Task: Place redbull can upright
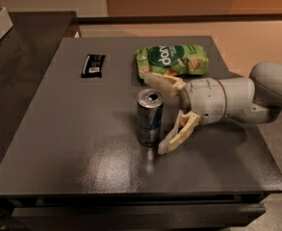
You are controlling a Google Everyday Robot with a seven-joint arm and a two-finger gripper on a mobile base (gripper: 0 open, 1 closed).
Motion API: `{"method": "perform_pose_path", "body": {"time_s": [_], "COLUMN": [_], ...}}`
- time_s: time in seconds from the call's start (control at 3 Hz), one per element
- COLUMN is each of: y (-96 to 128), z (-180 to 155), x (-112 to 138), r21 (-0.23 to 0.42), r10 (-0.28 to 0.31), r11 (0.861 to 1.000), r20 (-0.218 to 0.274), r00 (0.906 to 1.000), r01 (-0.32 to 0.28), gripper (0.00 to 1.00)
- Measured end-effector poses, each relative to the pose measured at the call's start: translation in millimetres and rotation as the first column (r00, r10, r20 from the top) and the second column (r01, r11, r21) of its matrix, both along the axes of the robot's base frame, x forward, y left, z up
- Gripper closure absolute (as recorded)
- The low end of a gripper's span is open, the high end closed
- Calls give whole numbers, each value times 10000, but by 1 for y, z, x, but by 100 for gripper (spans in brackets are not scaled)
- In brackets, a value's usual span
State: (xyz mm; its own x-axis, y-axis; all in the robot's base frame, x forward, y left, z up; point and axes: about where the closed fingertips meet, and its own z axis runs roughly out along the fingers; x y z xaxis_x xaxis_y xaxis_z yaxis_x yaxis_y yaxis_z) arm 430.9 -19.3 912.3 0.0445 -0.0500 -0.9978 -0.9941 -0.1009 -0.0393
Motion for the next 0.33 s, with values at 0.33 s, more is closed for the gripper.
{"method": "perform_pose_path", "body": {"time_s": [0.33], "y": [0], "z": [0], "x": [0], "r21": [0], "r10": [1], "r11": [10000], "r20": [1], "r00": [10000], "r01": [-1], "gripper": [0]}}
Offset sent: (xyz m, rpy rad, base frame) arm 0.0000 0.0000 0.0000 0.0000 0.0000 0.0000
